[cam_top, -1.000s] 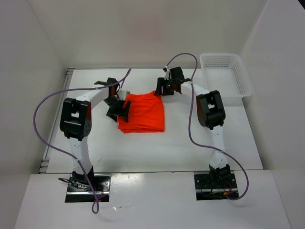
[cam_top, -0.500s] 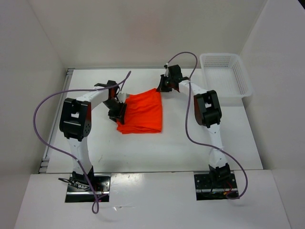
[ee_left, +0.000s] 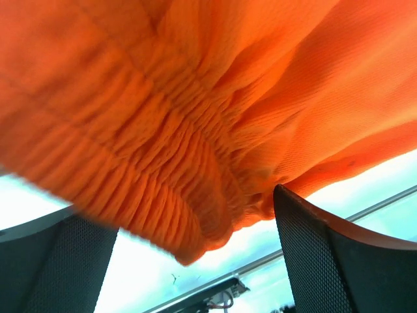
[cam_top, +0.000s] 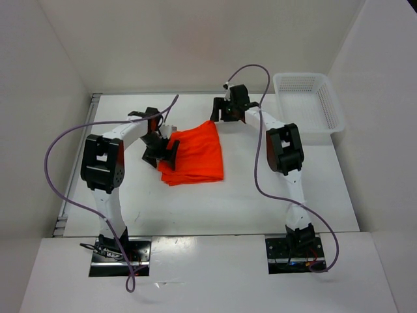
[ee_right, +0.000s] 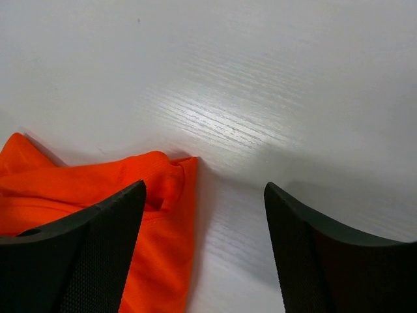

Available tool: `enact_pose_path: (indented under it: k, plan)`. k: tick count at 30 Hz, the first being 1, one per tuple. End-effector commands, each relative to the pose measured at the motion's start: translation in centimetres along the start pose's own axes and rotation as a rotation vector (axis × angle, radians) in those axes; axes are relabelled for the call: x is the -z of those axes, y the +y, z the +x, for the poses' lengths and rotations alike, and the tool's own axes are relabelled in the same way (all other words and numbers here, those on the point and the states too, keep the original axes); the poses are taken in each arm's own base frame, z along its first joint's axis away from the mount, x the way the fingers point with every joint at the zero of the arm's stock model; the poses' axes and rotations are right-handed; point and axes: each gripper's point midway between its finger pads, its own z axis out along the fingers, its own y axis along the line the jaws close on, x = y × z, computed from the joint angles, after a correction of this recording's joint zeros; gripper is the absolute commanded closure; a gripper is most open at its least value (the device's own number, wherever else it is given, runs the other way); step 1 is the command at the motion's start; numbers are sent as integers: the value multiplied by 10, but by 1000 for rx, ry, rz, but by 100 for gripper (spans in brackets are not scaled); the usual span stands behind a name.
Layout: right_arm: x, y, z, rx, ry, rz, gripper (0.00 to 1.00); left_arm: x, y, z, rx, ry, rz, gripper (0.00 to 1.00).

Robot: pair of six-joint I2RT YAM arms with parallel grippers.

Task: Fold and stack the shorts
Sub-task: Fold the shorts

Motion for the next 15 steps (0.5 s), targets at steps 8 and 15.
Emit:
enact_pose_path:
  k: [8,15]
  plan:
    - [150,14,-100,193,-229,80,11,135,3,-77,-48,-450,-29,0]
    - [233,-42,-47,298,-151,232,7,218,80,-95,63,-723,-129,0]
